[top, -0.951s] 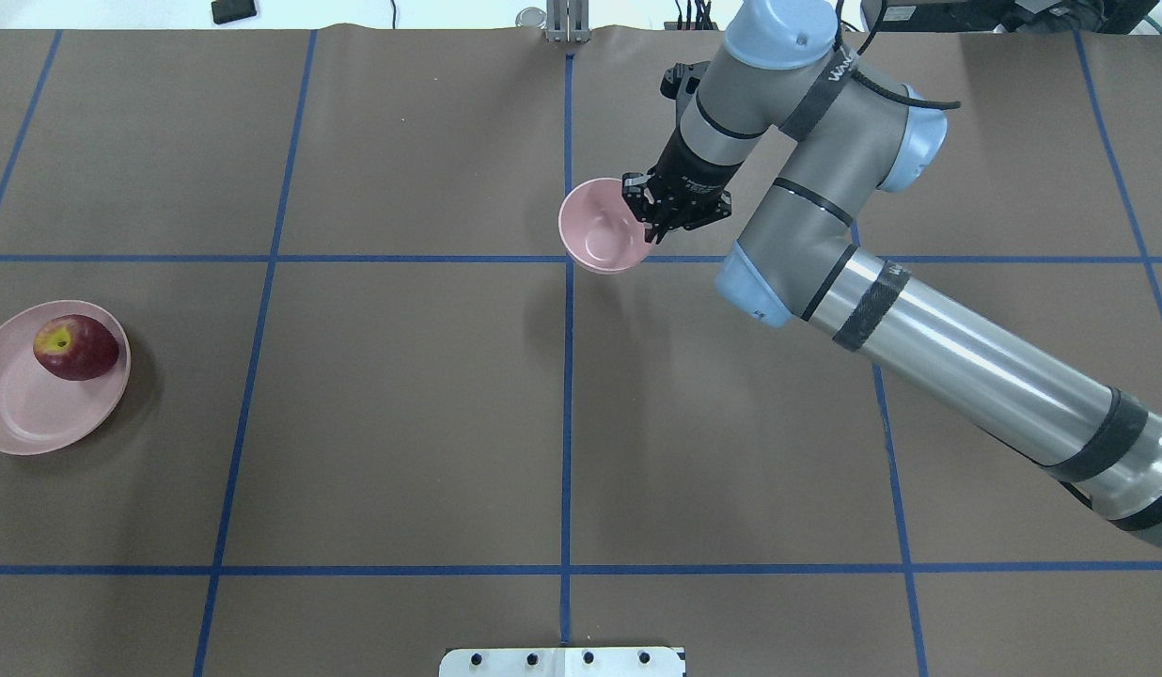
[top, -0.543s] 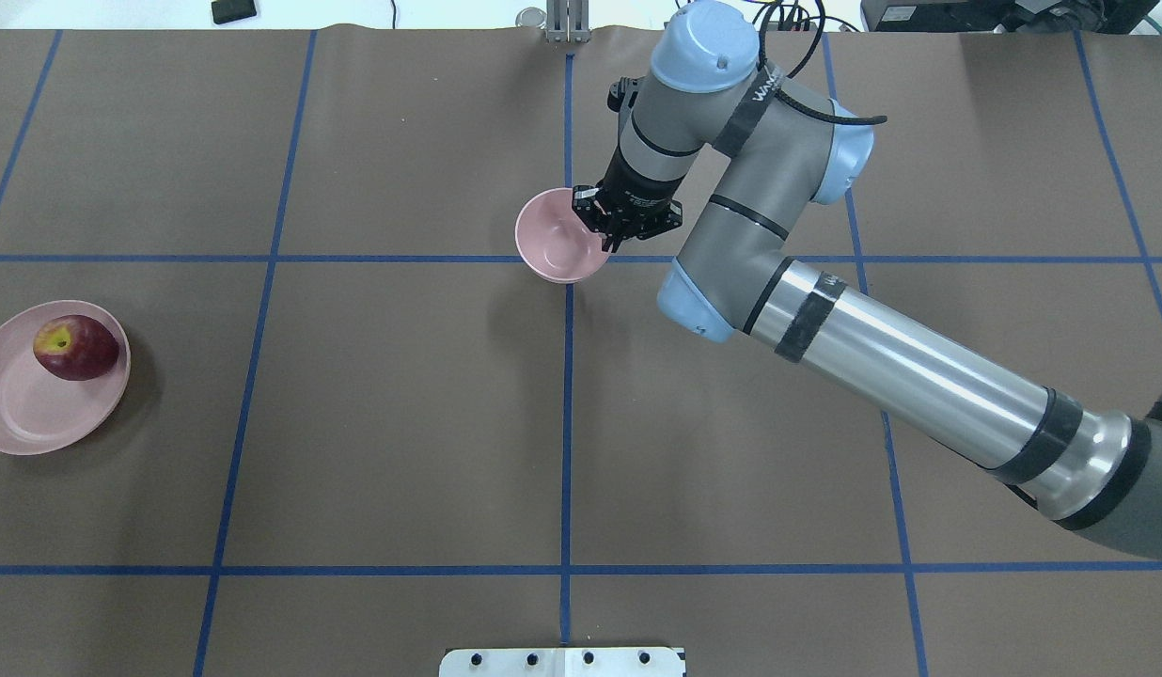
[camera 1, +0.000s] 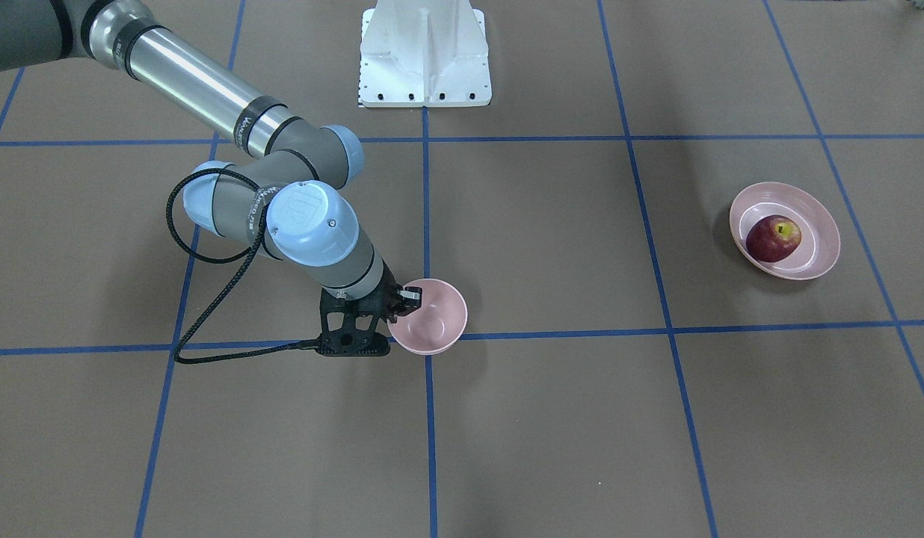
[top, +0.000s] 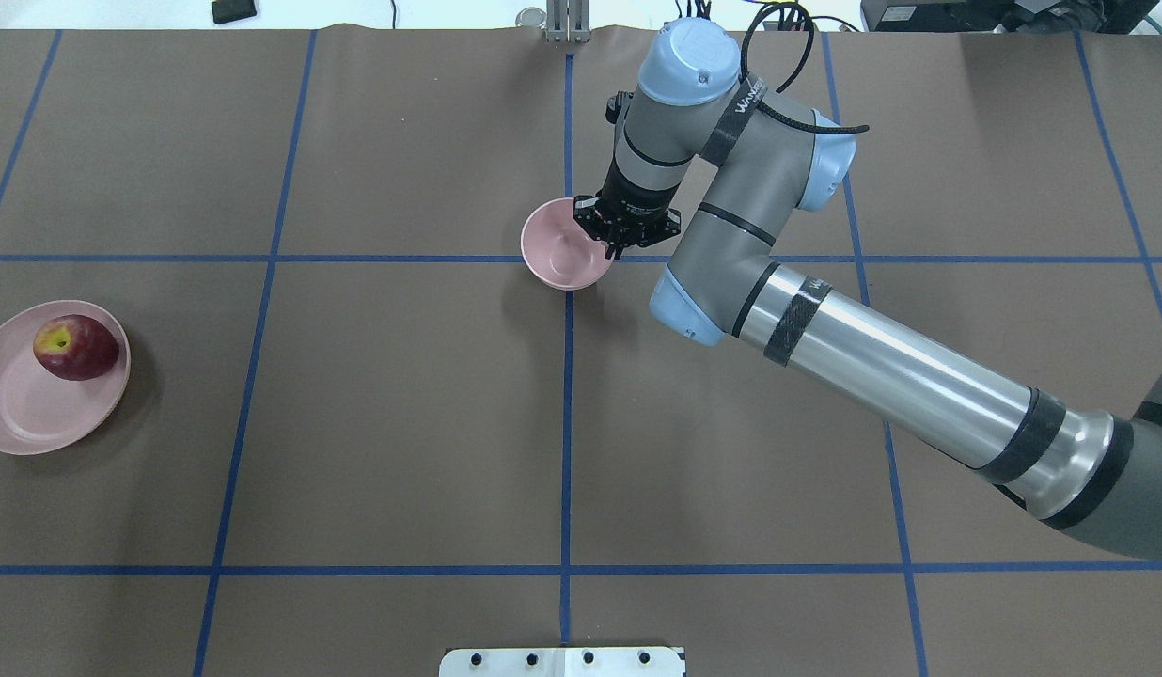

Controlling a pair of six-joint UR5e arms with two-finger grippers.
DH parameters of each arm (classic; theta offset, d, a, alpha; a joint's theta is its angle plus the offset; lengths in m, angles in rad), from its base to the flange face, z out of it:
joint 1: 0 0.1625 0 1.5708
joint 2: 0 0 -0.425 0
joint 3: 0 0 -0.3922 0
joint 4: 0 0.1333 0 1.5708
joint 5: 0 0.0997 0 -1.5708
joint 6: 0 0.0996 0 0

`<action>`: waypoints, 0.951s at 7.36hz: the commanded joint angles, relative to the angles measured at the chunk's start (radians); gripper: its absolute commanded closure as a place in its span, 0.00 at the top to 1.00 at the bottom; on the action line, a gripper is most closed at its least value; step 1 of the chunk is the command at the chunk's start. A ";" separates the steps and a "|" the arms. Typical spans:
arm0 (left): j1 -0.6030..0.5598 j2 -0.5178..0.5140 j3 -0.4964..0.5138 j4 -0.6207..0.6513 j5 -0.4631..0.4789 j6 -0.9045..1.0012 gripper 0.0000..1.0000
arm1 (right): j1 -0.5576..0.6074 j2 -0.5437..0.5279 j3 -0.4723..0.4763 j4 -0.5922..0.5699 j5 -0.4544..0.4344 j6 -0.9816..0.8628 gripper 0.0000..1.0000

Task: Move apple from plate to bowl
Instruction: 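Carry the pink bowl with the right gripper to the table center and lower it, then open the right gripper and lift it away from the bowl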

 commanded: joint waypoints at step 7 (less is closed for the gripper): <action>0.079 -0.026 -0.176 -0.006 -0.008 -0.273 0.98 | 0.127 -0.197 0.340 -0.010 0.040 0.107 1.00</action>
